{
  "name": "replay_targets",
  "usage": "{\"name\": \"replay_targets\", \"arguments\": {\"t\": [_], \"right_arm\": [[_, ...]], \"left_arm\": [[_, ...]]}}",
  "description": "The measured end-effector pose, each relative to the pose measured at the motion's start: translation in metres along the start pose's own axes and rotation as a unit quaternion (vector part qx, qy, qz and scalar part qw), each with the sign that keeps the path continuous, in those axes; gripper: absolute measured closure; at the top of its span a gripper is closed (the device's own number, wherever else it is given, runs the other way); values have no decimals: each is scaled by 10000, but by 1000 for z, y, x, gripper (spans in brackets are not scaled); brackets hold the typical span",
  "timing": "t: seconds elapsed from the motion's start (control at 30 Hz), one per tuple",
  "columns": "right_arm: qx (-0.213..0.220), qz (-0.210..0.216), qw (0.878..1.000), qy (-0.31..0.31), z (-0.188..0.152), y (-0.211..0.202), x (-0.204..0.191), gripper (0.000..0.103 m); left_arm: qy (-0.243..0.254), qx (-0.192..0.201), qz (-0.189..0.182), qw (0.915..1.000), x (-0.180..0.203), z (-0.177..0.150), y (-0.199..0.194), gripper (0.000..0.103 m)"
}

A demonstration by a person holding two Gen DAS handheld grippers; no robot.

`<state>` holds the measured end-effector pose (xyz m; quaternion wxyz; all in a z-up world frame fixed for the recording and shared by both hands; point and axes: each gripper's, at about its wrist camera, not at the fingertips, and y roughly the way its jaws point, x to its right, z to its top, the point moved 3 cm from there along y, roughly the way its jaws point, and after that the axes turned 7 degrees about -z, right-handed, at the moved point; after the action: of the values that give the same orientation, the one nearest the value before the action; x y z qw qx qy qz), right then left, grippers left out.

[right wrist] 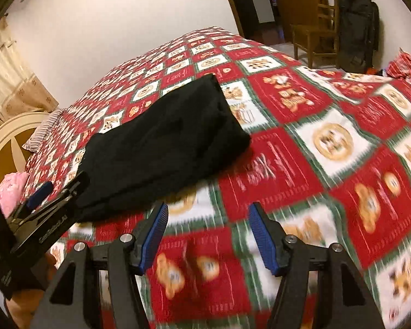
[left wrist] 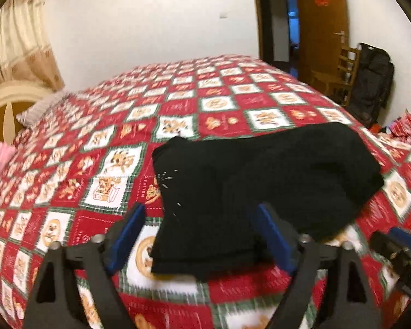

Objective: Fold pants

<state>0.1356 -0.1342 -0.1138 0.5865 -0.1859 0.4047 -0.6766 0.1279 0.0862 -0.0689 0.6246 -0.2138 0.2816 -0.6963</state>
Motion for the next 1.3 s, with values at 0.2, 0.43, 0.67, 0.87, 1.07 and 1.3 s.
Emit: {"name": "replay_targets", "arguments": {"t": [0.2, 0.43, 0.67, 0.87, 1.07, 1.3], "right_arm": [[542, -328, 9979, -97, -14, -48, 7, 40], [1323, -336, 9904, -238, -17, -109, 2, 38], [2305, -570, 9702, -475, -19, -165, -10, 34], [2511, -464, 9654, -532, -23, -191, -18, 33], [2735, -492, 9590, -549, -29, -209, -20, 33], [2801, -482, 9575, -498, -31, -216, -16, 32]], "left_arm": [[219, 189, -299, 9991, 20, -4, -41, 2], [341, 351, -450, 9978, 36, -9, -76, 0], [169, 593, -363, 9974, 26, -13, -111, 0], [127, 708, -211, 9972, 23, -15, -132, 0], [211, 799, -152, 9965, 27, -19, -144, 0], [223, 801, -146, 9964, 31, -22, -151, 0]]}}
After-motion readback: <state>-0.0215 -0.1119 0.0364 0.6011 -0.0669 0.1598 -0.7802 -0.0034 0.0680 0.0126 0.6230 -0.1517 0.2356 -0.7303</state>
